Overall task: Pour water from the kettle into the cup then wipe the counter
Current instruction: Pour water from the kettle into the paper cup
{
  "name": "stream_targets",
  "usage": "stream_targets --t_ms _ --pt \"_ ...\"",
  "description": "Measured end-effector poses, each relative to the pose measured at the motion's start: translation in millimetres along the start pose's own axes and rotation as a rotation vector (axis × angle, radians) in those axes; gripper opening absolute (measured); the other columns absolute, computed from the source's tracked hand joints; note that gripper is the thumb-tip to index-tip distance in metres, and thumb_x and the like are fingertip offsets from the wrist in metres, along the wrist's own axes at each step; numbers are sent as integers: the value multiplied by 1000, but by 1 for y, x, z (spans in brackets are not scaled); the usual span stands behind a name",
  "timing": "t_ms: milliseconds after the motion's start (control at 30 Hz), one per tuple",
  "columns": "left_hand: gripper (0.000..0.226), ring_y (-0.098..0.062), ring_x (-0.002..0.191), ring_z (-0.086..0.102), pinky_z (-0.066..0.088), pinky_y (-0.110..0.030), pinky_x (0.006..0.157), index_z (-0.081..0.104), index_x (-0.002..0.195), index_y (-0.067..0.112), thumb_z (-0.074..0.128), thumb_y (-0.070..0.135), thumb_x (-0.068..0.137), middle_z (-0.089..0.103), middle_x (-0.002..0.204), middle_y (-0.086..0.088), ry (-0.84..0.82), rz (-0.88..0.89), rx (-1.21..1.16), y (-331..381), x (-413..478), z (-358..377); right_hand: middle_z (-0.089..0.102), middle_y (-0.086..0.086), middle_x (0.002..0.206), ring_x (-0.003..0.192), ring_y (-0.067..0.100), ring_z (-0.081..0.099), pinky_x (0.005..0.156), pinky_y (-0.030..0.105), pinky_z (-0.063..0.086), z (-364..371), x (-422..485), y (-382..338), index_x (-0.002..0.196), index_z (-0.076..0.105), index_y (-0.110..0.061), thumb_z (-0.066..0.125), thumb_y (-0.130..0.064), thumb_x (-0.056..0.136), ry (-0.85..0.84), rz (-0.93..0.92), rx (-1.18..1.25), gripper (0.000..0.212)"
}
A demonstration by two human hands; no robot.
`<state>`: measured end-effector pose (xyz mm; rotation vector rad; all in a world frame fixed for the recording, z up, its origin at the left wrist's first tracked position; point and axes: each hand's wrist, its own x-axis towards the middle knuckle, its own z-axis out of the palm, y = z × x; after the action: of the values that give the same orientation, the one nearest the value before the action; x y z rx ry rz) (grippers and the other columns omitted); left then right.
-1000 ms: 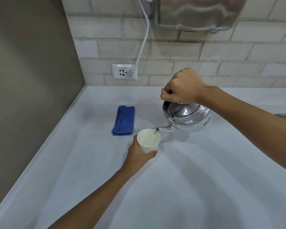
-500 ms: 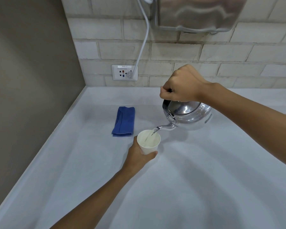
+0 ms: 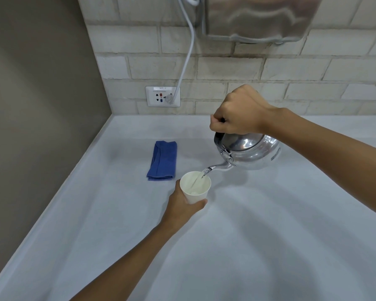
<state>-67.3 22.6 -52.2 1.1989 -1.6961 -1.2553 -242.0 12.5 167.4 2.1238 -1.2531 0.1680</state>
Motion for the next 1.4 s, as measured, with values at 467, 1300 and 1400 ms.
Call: stream_targets --t_ms 467,1300,1400 --pt "75 -12 99 47 36 8 58 37 124 22 82 22 64 49 111 7 5 -2 13 1 0 0 16 7 38 41 20 13 49 15 6 -6 4 1 39 28 -8 48 -14 71 2 -23 -24 38" --pt "71 -3 88 50 35 8 59 39 121 24 82 22 64 51 104 12 4 3 7 1 -1 0 18 6 38 41 19 12 49 15 7 -8 4 3 40 27 -9 48 -12 72 -4 -42 -3 39" --pt "73 -5 91 49 35 8 58 39 122 23 82 22 64 51 105 12 10 8 12 1 -1 0 17 5 38 41 20 11 51 15 5 -9 4 3 40 26 -9 51 -11 72 -2 -48 -5 40"
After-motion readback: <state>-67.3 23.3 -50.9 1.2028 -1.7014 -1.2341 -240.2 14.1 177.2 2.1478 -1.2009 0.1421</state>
